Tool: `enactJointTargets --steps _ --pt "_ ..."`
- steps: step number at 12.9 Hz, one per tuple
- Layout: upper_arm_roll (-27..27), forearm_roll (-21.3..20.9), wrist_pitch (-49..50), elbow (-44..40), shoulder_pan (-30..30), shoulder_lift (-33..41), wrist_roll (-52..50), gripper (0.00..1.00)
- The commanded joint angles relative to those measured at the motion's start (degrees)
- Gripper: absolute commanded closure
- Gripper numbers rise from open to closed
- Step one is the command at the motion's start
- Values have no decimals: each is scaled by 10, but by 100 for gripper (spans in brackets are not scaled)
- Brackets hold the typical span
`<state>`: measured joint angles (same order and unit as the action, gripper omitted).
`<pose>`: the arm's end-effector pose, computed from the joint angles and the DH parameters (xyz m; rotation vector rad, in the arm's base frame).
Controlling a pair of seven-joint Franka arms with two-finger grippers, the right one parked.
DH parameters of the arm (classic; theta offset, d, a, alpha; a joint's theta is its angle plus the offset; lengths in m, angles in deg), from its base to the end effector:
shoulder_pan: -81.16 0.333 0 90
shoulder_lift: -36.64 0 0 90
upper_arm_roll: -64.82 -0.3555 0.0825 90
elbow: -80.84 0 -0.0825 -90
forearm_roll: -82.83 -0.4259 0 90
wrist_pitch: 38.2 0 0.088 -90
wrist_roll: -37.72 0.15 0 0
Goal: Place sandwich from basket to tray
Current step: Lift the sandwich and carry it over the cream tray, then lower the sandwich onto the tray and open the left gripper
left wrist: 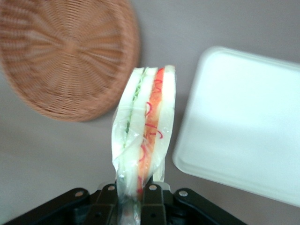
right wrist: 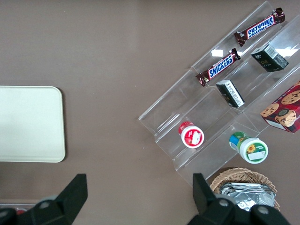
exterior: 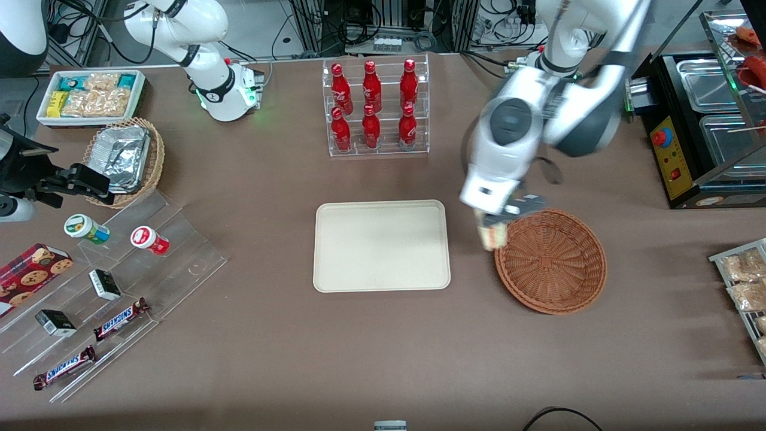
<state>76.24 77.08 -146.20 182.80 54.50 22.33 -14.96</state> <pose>0.5241 -0.3877 0.3844 -2.9924 -0.3301 0.0998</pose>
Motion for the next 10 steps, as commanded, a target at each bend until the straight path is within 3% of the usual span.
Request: enactJointTargets --steps 1,4,6,10 --pt "-8 -7 -22 -98 -67 -107 -42 100" --pt "-11 -17 -63 -173 -124 -209 -74 100" --pt "-10 -47 -91 -190 -130 -240 -72 100" --pt "-17 -65 -146 -214 -169 -293 -90 100"
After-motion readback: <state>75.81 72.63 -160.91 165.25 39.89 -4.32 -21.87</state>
